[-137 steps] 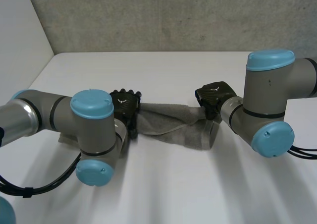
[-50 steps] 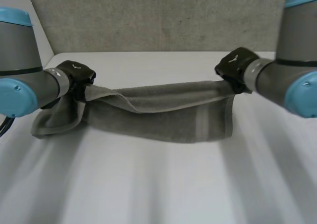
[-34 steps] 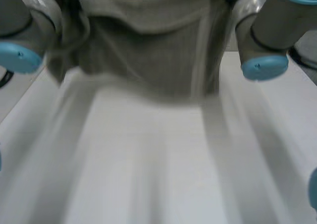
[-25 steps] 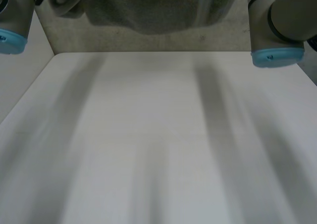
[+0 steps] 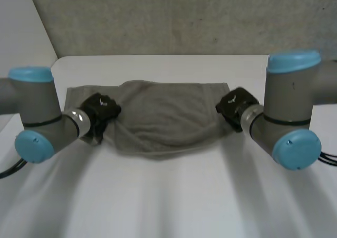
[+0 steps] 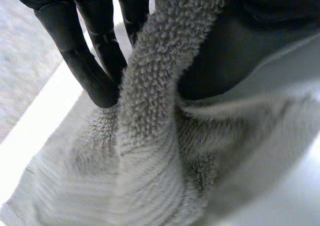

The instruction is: Fold the towel.

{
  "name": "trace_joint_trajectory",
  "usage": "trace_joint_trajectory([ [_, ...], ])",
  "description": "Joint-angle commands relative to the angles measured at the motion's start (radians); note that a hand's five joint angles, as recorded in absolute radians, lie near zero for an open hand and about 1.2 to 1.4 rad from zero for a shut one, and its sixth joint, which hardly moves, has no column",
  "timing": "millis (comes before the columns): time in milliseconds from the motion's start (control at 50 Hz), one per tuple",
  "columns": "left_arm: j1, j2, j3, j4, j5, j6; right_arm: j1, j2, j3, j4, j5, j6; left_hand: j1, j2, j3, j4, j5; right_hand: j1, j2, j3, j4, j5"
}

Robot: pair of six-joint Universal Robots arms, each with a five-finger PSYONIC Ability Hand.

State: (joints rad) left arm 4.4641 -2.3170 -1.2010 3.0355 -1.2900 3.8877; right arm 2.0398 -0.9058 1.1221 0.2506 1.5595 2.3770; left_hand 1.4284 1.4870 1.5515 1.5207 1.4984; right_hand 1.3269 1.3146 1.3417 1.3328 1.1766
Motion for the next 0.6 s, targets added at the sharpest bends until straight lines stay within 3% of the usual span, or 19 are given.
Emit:
trace_joint_trajectory([
  [20, 0.027, 0.028, -0.078, -0.003, -0.006, 0.061, -0.029, -0.057, 0.122, -0.056, -0.001, 0.01, -0.043, -0.102, -0.167, -0.136, -0.288, 0.069, 0.082, 0.055, 0.063, 0.045],
  [60, 0.034, 0.047, -0.086, -0.003, -0.011, 0.061, -0.03, -0.07, 0.136, -0.068, -0.001, 0.011, -0.173, -0.231, -0.296, -0.265, -0.417, 0.069, 0.082, 0.055, 0.063, 0.045],
  [100, 0.041, 0.083, -0.106, -0.001, -0.012, 0.047, -0.032, -0.081, 0.151, -0.082, -0.001, 0.011, -0.537, -0.596, -0.661, -0.63, -0.782, 0.069, 0.082, 0.055, 0.063, 0.045],
  [120, 0.041, 0.083, -0.106, -0.001, -0.012, 0.047, -0.035, -0.093, 0.168, -0.094, 0.001, 0.013, -0.54, -0.598, -0.663, -0.632, -0.784, 0.069, 0.082, 0.055, 0.063, 0.045],
  [200, 0.043, 0.129, -0.164, 0.0, -0.012, 0.047, -0.036, -0.111, 0.202, -0.119, 0.001, 0.015, -0.973, -1.031, -1.096, -1.065, -1.217, 0.069, 0.082, 0.055, 0.063, 0.045],
  [220, 0.043, 0.129, -0.164, 0.0, -0.012, 0.047, -0.036, -0.117, 0.218, -0.131, 0.002, 0.013, -0.974, -1.033, -1.097, -1.066, -1.219, 0.069, 0.082, 0.055, 0.063, 0.045],
  [240, 0.044, 0.143, -0.185, 0.003, -0.014, 0.047, -0.039, -0.122, 0.232, -0.148, 0.005, 0.013, -1.198, -1.257, -1.321, -1.29, -1.442, 0.069, 0.082, 0.055, 0.063, 0.045],
  [400, 0.035, 0.194, -0.298, 0.071, -0.038, 0.024, -0.078, -0.137, 0.269, -0.208, 0.043, 0.013, -1.233, -1.291, -1.356, -1.325, -1.477, 0.069, 0.082, 0.055, 0.063, 0.045],
  [600, 0.04, 0.222, -0.374, 0.164, -0.201, -0.071, -0.096, -0.137, 0.298, -0.218, 0.05, 0.036, -1.168, -1.226, -1.291, -1.26, -1.412, 0.069, 0.082, 0.055, 0.063, 0.045],
])
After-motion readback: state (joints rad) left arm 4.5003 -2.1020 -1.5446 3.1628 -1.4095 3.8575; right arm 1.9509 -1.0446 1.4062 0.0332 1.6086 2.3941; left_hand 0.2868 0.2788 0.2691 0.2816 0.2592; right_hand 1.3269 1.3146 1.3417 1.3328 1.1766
